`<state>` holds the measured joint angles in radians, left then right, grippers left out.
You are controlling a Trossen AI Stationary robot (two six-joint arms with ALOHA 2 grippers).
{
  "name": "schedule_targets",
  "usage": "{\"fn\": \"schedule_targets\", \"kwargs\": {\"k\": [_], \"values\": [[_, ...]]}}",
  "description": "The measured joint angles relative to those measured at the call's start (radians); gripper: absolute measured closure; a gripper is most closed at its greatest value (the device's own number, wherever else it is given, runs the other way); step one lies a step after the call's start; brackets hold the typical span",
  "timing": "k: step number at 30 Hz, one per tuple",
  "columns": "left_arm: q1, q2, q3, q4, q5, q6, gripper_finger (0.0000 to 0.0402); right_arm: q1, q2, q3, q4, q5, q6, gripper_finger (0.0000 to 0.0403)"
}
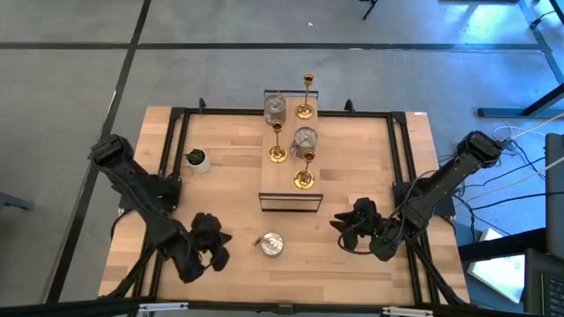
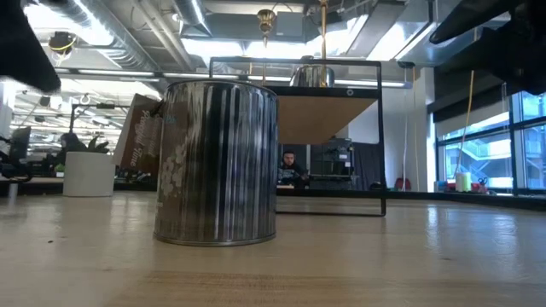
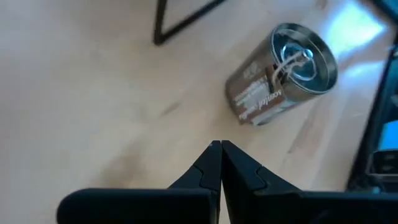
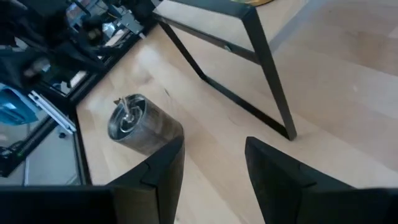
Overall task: Pick & Place candle stick holders
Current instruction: Put the silver scented candle on the shelf
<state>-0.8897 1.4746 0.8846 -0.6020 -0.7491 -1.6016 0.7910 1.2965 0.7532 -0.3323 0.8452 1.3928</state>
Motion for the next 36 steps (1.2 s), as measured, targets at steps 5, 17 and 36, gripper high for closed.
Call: {"fn": "schedule_targets", "kwargs": {"k": [5,17,36], "values": [[0.040,0.001,-0.133,0.377,0.009,0.110,0.0400,-0.006,0.021,0.000,0.002,-0.003,0.007,0.0229],[0.260,0.028,-0.167,0.661,0.261,0.449,0.0400,-0.005,0.112,0.000,0.065,-0.037,0.062,0.0228],[0.396,0.173,-0.114,0.921,0.467,0.631,0.0400,-0.003,0.133,0.000,0.134,-0.037,0.058,0.0228]]}}
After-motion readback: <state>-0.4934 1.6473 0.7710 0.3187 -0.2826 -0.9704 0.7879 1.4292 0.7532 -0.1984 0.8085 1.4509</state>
